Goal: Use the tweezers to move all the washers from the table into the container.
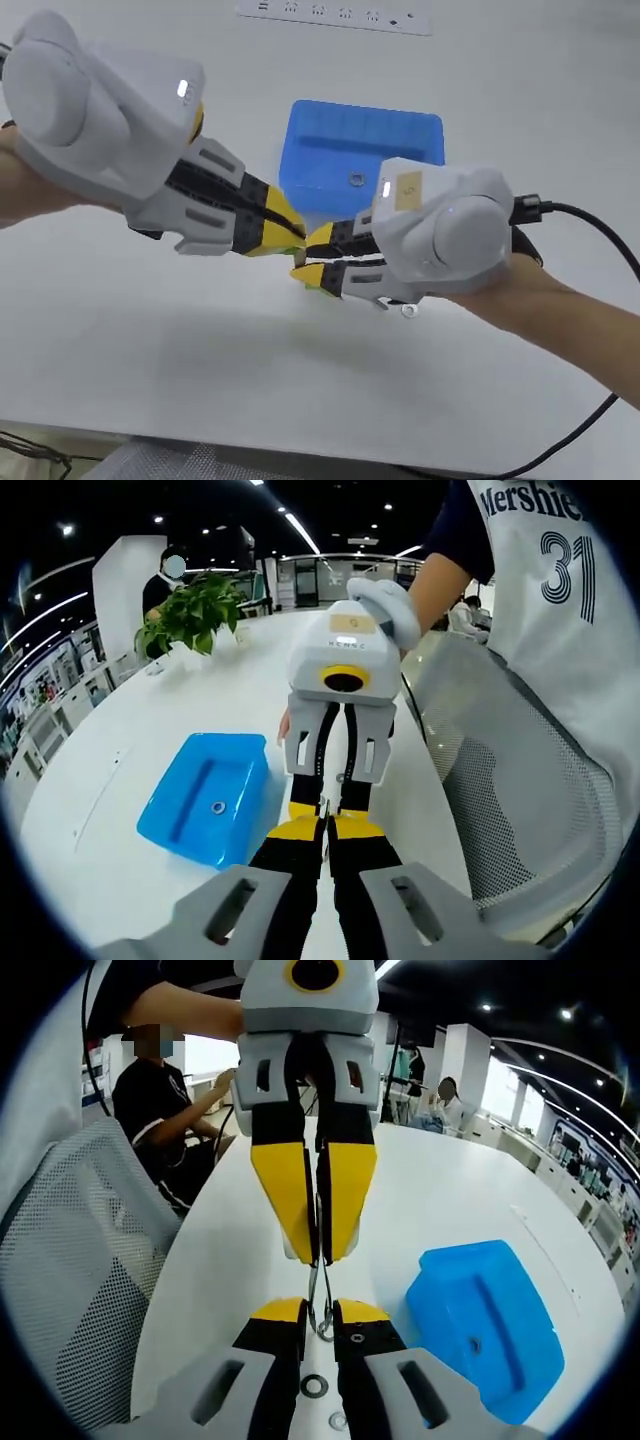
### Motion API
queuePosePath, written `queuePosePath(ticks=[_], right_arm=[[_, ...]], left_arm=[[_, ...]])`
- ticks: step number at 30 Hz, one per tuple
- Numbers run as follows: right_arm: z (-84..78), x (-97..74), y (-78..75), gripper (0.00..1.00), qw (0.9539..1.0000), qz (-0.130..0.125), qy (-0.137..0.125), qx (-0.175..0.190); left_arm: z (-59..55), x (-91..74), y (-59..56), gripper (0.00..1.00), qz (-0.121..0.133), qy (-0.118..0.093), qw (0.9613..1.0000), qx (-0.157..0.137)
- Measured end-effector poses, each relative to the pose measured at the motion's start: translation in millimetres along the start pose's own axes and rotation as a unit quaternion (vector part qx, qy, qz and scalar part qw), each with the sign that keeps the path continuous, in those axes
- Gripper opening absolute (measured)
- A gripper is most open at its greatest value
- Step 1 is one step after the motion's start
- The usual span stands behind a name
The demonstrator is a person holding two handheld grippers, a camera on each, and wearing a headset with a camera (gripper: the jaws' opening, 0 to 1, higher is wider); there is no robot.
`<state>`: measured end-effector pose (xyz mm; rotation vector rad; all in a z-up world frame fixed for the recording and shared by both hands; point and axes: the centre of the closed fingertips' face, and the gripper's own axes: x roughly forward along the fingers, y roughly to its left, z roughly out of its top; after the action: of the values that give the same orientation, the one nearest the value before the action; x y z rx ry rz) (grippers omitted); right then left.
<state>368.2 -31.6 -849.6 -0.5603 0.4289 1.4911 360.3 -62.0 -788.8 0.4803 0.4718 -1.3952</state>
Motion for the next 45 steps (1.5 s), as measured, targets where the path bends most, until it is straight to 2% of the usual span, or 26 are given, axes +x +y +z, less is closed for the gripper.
queuePosePath(ticks=[14,24,32,38,45], right_arm=[[-2.1,1.6,0.2,0.11,0.9999,-0.002,0.0,0.011],[0.1,-2.9,3.0,0.11,1.0,-0.003,0.007,0.003],[14.2,-14.8,1.0,0.11,1.0,-0.008,-0.004,-0.005],[26.9,-29.9,-4.7,0.1,0.9996,-0.017,-0.019,-0.01],[39.5,-49.6,-15.6,0.1,0.9986,-0.03,-0.025,-0.036]], left_arm=[[0.4,0.5,0.9,0.06,-0.007,-0.006,0.9998,-0.019],[5.4,-1.2,-3.1,0.06,-0.012,-0.004,0.9998,-0.016],[20.2,-10.1,-1.9,0.06,-0.013,-0.008,0.9999,-0.004],[39.6,-17.5,1.3,0.06,-0.009,-0.015,0.9998,0.013],[61.4,-23.9,9.2,0.06,-0.008,-0.022,0.999,0.037]])
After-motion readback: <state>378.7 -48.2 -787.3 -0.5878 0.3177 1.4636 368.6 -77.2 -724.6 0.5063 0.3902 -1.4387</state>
